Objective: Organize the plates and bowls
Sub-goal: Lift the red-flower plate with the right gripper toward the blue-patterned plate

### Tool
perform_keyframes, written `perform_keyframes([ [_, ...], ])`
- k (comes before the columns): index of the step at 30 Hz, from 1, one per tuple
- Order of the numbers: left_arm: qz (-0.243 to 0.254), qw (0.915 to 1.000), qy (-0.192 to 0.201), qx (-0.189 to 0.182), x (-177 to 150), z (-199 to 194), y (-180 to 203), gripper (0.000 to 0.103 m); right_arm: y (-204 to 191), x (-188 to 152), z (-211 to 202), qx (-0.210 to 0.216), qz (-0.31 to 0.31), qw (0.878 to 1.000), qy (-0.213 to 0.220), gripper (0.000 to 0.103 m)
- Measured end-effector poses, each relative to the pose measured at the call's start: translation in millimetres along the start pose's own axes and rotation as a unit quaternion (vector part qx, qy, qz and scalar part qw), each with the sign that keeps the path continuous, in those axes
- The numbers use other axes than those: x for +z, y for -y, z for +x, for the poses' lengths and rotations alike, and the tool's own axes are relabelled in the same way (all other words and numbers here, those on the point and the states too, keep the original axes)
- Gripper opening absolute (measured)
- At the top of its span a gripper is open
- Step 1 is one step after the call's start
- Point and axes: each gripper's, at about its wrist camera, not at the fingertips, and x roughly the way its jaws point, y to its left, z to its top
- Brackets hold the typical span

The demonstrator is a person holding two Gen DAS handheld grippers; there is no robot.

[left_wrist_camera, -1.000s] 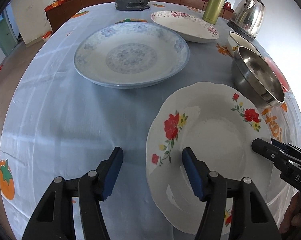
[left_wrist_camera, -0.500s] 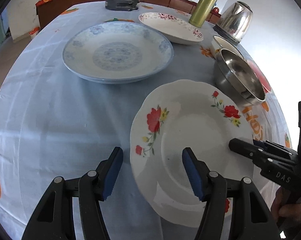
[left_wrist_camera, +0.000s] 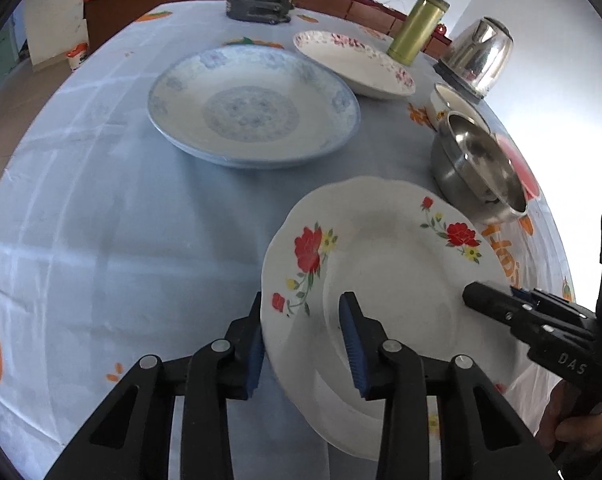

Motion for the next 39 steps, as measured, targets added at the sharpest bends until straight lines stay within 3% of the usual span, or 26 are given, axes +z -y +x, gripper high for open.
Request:
perform_keyframes([
  [5,-0.004,0.9995,0.029,0.014,15.2,-21.3,-8.4,0.037,-21.0,27.9,-8.3,0.013,-0.020,0.999,0.028,0.026],
  [9,-0.002,0.9989,0.036,0.029,27.3,-20.3,-16.2,0.037,-23.2,48.0,7.5,0.035,-0.005,0.999,0.015,0.027],
  [17,-0.006,0.9993,0.021,0.029,23.4,-10.8,-21.3,0.037,-27.5,37.1,16.6,0.043,-0.010,0.999,-0.002,0.027],
  [26,-0.004,0.9985,0.043,0.032,13.2,-44.7,-18.9,0.037,-43.4,30.6,-12.6,0.052,-0.038,0.998,0.020,0.027],
  [34,-0.001,0.9945,0.094,0.047,45.4,-64.7,-30.5,0.037,-64.2,57.4,-17.9,0.069,-0.059,0.994,0.055,0.027],
  [39,0.002,0.9921,0.110,0.061,75.8,-50.2,-43.0,0.037,-67.7,84.2,-1.8,0.070,-0.063,0.994,0.062,0.027],
])
